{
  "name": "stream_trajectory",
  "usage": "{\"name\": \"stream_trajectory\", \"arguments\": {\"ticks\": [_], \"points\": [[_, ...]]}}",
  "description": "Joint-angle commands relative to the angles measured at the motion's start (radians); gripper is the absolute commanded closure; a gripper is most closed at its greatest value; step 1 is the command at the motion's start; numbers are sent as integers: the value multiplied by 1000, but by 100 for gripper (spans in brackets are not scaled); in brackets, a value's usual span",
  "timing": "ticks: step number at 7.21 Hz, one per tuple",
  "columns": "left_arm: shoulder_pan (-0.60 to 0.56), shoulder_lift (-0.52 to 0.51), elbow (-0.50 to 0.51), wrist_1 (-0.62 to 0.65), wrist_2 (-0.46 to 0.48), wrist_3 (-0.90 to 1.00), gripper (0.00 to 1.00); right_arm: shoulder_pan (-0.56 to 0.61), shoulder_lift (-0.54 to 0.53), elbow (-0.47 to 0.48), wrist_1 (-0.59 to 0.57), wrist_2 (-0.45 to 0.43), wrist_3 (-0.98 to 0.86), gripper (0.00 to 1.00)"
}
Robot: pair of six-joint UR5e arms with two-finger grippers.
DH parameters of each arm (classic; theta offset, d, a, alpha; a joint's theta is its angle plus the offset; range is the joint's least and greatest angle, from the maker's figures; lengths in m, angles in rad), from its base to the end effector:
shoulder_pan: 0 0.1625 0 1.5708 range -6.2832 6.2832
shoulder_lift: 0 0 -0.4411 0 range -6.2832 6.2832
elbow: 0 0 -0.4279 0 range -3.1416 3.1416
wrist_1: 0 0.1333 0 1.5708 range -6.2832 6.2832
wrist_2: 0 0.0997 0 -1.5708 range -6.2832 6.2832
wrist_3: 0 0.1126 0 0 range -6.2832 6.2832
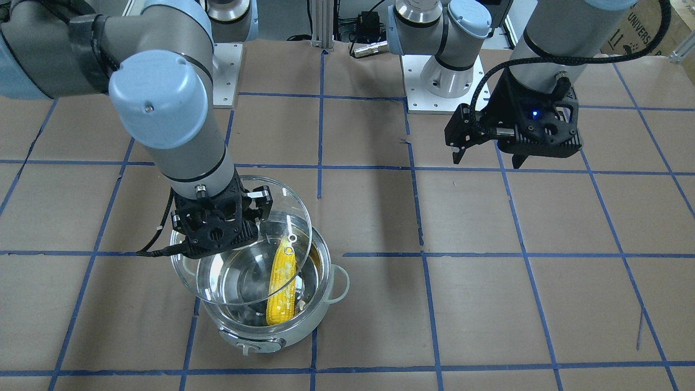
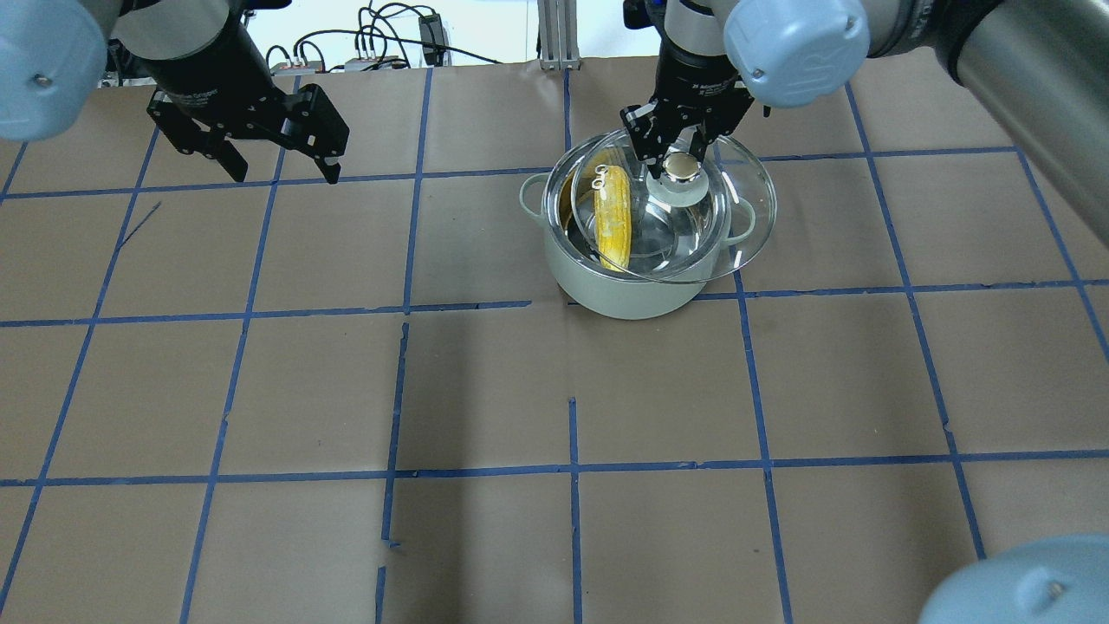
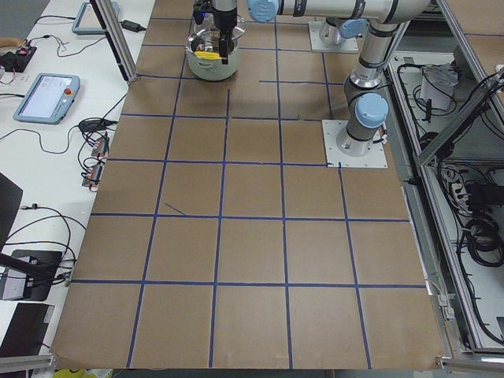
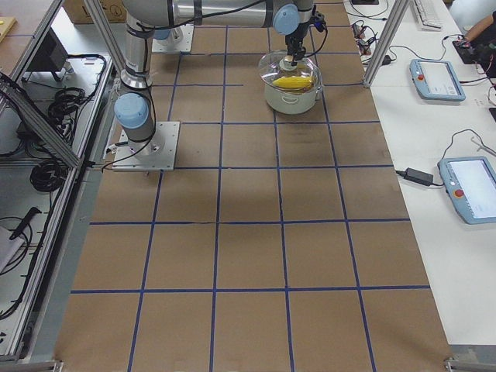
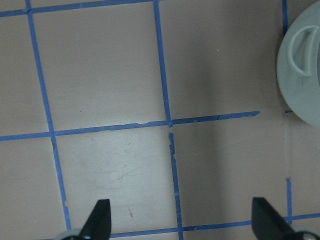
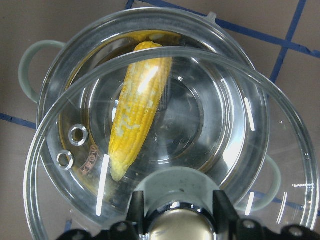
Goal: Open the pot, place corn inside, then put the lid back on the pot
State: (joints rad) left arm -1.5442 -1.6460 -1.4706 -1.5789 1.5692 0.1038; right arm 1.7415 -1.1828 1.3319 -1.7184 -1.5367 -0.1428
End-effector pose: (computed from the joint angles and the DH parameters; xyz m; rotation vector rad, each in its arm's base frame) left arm -0.1185 -0.5658 0.5021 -0.1212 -3.1387 0.0266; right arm 0.2523 -0.6562 0.3946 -0.4851 3.0694 0.0031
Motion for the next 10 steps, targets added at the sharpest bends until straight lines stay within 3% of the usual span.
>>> {"name": "stream_trajectory", "arguments": {"ticks": [1,3,10], "points": [[7,3,-4,-4,-17,2,0,18,46,-17,-30,4,3,74],[7,6,13,-6,44,2,0,24,57,-16,-39,4,11,74],[6,9,-7,-4,46,1,0,24,88,-17,-82,3,9,74]]}}
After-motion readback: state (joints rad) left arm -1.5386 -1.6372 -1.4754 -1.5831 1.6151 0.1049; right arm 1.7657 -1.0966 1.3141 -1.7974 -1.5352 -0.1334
